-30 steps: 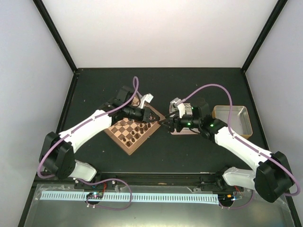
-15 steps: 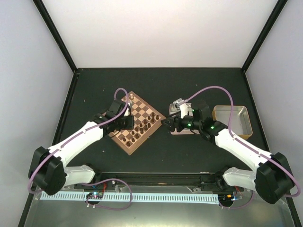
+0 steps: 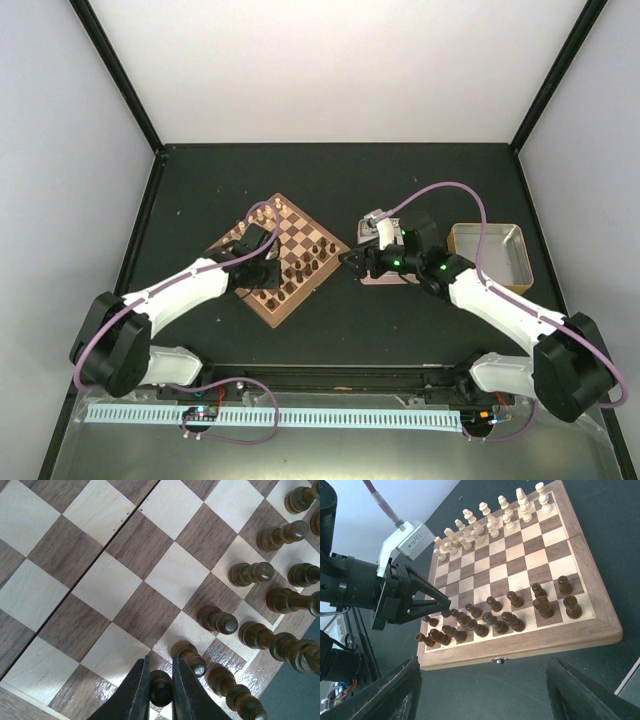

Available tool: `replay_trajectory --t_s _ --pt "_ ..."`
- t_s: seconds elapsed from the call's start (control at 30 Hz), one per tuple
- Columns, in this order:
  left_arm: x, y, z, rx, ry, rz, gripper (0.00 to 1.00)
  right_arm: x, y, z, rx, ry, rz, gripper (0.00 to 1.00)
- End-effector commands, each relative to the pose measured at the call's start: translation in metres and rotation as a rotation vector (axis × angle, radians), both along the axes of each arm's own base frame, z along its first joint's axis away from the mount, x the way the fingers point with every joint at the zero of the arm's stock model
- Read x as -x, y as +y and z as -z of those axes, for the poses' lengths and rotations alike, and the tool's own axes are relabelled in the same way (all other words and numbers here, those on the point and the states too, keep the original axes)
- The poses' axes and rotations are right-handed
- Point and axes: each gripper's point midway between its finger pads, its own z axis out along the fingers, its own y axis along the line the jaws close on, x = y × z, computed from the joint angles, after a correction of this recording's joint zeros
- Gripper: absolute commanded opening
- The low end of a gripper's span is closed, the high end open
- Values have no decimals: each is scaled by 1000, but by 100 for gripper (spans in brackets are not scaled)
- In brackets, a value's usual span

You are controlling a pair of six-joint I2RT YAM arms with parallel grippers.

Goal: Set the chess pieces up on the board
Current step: Place the chess piece on the chessboard.

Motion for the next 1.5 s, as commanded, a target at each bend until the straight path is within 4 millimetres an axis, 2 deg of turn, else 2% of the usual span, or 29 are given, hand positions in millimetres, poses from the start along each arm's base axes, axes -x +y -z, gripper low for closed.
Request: replay_trajectory --t_s 0.0,0.27,0.73,0.9,1.07,1.2,1.37,1.47 --pt "-3 1 9 1 7 -24 6 -7 2 -2 -7 -8 15 69" --pt "4 1 18 8 41 -25 7 -8 2 3 6 6 20 69" --pt "15 6 16 12 49 -25 7 -11 5 11 10 34 22 68" --pt "13 2 18 22 54 -19 14 -11 5 13 12 39 22 68" --pt "12 3 13 20 42 -19 25 -11 5 13 13 41 25 68" --pt "12 3 8 28 36 -14 31 -11 4 12 11 41 29 68" --pt "5 -3 -22 72 -37 -5 38 -13 2 6 6 33 50 68" --pt "-1 -3 -49 103 -118 -10 42 -17 -3 -2 5 17 90 68"
